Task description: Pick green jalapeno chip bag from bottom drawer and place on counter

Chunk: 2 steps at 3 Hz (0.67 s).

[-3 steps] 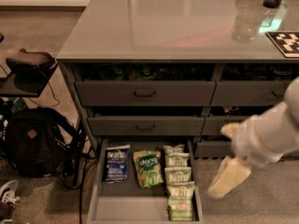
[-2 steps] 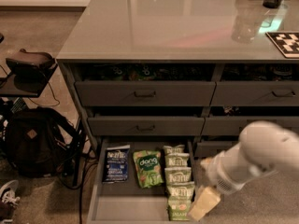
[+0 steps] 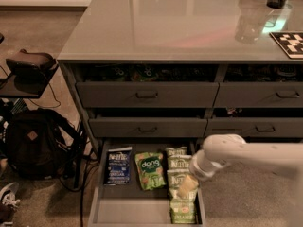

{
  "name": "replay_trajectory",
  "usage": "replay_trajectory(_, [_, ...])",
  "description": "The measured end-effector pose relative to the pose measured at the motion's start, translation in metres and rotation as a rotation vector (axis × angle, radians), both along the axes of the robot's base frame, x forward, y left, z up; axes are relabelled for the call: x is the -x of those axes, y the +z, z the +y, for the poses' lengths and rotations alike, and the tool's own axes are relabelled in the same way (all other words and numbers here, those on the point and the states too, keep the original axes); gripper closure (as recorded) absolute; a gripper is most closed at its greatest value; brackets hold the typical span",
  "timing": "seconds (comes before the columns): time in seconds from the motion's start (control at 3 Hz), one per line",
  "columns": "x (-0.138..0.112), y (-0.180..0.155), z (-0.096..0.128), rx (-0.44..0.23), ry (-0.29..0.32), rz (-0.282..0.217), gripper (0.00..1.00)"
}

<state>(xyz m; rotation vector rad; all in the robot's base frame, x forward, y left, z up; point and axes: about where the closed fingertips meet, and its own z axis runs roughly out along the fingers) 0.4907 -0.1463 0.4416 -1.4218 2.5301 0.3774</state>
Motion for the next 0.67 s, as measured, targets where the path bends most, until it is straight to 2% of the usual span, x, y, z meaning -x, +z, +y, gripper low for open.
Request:
replay_trajectory(0.33, [-0.0613, -0.0250, 0.0194, 0.020, 0.111, -0.139, 0.00])
replay_trajectory(0.67, [-0.0614, -0.0257, 0.0201, 0.023, 0.150, -0.154, 0.00])
